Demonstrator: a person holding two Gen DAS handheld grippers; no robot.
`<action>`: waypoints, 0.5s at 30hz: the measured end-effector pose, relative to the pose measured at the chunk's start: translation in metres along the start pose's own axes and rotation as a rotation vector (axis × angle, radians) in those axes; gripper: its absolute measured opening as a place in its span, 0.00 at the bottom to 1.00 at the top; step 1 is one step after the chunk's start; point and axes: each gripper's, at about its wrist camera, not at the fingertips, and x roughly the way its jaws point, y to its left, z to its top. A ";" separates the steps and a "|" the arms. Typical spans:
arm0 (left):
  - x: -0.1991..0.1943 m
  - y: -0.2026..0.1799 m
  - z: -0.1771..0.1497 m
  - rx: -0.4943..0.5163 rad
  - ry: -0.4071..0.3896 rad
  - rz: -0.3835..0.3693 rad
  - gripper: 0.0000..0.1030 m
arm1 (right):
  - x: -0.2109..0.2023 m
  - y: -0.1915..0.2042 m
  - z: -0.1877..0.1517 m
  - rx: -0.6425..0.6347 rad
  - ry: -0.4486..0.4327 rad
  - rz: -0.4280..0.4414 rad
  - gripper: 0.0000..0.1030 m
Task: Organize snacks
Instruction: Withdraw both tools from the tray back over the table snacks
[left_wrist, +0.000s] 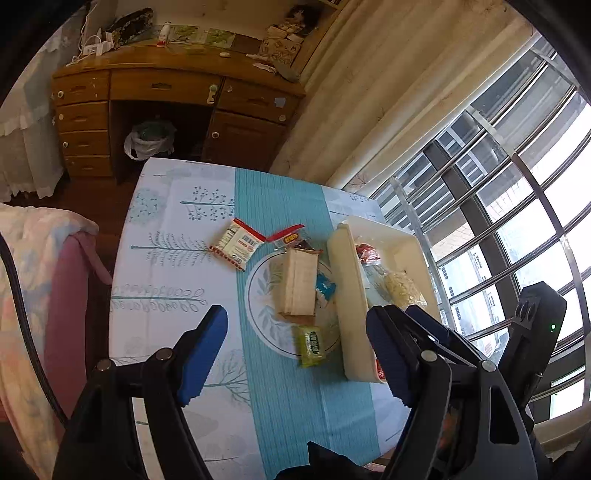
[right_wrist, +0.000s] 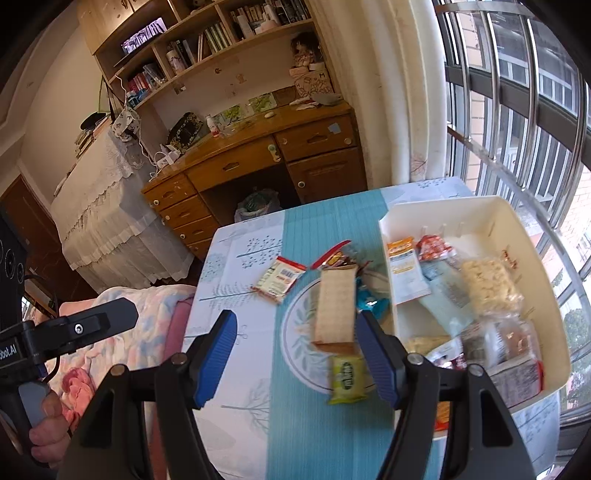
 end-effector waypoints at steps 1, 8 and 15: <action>-0.003 0.008 0.001 0.005 0.004 0.003 0.74 | 0.003 0.006 -0.002 0.007 0.002 0.004 0.65; -0.007 0.043 0.007 0.046 0.050 0.010 0.74 | 0.021 0.037 -0.019 0.059 0.020 0.002 0.65; 0.001 0.064 0.020 0.063 0.105 0.025 0.74 | 0.032 0.047 -0.028 0.110 0.056 -0.006 0.65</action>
